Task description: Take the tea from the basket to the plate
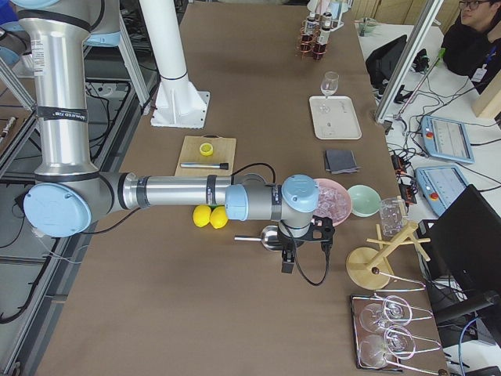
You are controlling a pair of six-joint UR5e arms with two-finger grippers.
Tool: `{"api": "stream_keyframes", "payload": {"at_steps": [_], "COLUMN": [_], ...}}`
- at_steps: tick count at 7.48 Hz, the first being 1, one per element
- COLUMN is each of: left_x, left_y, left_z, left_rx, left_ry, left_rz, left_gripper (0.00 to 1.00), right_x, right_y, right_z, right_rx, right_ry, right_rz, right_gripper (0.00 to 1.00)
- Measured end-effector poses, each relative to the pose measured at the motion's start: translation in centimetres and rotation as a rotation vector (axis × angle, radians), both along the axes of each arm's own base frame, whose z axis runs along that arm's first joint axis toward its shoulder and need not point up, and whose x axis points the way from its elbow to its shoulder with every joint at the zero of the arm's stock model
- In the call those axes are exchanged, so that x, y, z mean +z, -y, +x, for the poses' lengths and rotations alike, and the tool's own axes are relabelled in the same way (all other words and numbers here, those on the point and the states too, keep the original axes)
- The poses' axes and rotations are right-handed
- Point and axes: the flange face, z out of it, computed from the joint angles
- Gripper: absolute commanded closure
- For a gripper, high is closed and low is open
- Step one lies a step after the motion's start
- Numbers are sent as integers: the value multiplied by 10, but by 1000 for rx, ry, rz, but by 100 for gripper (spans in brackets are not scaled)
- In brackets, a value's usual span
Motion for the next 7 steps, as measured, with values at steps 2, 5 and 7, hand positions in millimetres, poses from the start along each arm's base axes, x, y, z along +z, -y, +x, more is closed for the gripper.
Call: {"api": "stream_keyframes", "payload": {"at_steps": [2,5,7], "left_x": [-26,-89,-128], "left_y": [66,131,181], "left_z": [-71,-152,-122], "left_rx": [-114,-248,-341], "left_ry": [-26,17,40], "left_rz": [-111,-175,-260], "left_gripper": [2,2,2], "right_x": [-4,-30,-51], "right_y": [1,-4,-9], "right_z": [0,-2,-10], "right_rx": [0,-2,-20], "right_ry": [1,15,27], "right_rz": [9,57,100], "right_gripper": [0,0,0]}}
